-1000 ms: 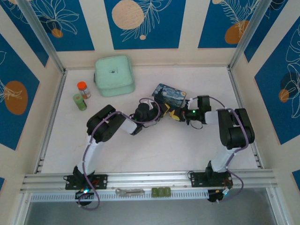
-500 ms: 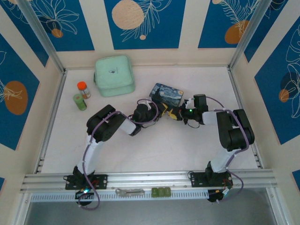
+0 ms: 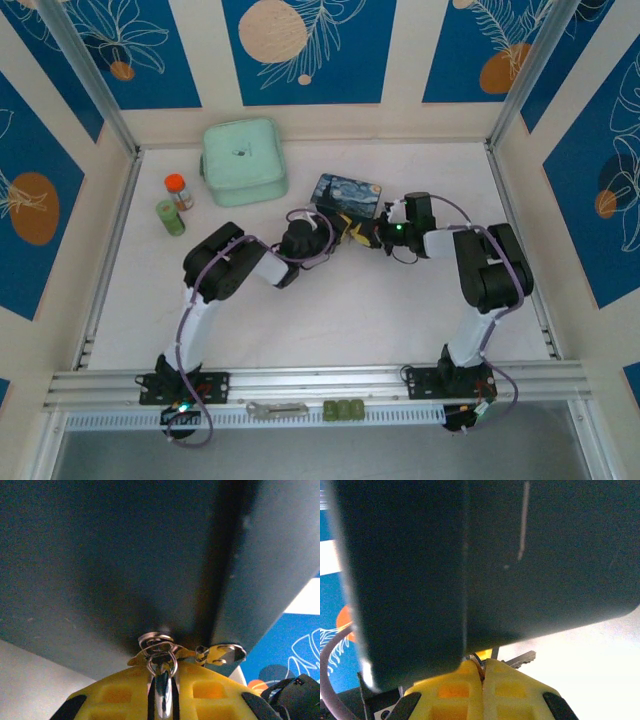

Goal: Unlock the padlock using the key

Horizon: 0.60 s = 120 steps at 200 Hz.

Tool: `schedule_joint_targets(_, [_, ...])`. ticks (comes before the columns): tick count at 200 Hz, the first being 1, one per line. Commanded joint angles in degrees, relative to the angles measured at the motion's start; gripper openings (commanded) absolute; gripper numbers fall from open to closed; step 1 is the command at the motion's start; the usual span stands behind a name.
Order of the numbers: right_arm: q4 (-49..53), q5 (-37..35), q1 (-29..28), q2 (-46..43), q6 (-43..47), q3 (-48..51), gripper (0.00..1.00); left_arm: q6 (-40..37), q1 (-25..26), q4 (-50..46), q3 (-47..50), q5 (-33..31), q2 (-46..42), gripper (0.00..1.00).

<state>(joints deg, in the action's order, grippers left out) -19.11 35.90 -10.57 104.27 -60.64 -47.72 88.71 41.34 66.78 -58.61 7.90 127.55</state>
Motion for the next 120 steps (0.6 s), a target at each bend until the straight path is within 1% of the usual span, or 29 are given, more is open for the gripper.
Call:
schedule_joint_targets(1, [-6.0,-3.1,-1.7,2.9,-2.8,-4.9,0.0,0.7,4.0,7.6,-2.2,11.7,-1.5,0.0])
schedule_joint_targets(20, [-4.8,-4.5,-2.2,4.0,-3.1,-5.8,0.0,0.7,4.2,7.7,-2.2,11.8,-1.8,0.0])
schedule_joint_targets(45, [-5.7,-5.0,-1.3,4.9,-3.6,-6.3,0.0,0.4,4.2,7.8,-2.0,12.1,-2.2,0.0])
schedule_joint_targets(80, [-2.6,-6.0,-0.6,2.7,-1.1,-5.4,0.0,0.1,3.8,7.6,-1.2,10.8,-2.2,0.0])
schedule_joint_targets(87, [-2.3,-5.9,-0.4,1.9,-0.9,-4.7,0.03,0.0,3.4,7.1,-1.1,10.3,-2.1,0.0])
schedule_joint_targets(120, [-0.7,-6.8,1.3,-1.9,0.3,0.2,0.23,-2.5,1.7,3.5,-0.3,6.4,-2.3,0.0])
